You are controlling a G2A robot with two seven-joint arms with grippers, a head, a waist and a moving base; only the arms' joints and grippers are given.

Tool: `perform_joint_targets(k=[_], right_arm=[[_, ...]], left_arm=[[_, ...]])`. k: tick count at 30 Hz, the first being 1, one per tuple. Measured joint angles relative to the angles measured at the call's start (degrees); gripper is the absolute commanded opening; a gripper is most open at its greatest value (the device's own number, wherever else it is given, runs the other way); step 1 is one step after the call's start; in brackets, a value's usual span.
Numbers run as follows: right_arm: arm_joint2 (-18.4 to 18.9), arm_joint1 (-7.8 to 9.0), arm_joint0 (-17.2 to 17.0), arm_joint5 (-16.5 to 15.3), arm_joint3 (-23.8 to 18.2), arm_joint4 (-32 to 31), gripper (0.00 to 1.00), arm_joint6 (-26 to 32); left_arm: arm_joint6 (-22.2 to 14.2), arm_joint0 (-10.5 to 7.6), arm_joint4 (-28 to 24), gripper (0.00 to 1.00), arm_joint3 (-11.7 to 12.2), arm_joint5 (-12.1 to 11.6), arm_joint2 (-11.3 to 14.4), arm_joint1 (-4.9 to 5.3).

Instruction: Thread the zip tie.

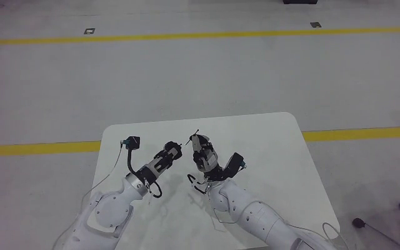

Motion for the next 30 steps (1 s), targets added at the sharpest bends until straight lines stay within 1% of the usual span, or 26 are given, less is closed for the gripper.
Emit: perform_joint_targets(k=[5, 8, 15, 23, 26, 30], right_arm=[[0.0, 0.0, 0.0, 0.0, 0.0, 0.0, 0.0, 0.0], [0.0, 0.0, 0.0, 0.0, 0.0, 0.0, 0.0, 0.0], [0.0, 0.0, 0.0, 0.0, 0.0, 0.0, 0.0, 0.0], [0.02, 0.0, -0.03, 0.03, -0.05, 0.0, 0.0, 0.05], [0.99, 0.09, -0.87, 0.76, -1.53, -0.34, 0.0, 1.87], [2.37, 0.24, -1.85, 0.72, -2.65, -2.38, 0.0, 2.2]], left_arm=[[-1.69, 0.81, -4.62, 0.0, -0.52, 1.64, -0.98, 0.14], [-2.52, 1.0, -6.6, 0.0, -0.68, 2.33, -1.28, 0.21], [-3.11, 1.01, -7.98, 0.0, -0.92, 2.52, -0.75, 0.29], [-2.51, 0.67, -8.17, 0.0, -0.7, 2.6, -0.38, 0.28], [-2.52, 0.67, -8.17, 0.0, -0.71, 2.6, -0.38, 0.28], [-2.52, 0.68, -8.17, 0.0, -0.71, 2.6, -0.38, 0.28]])
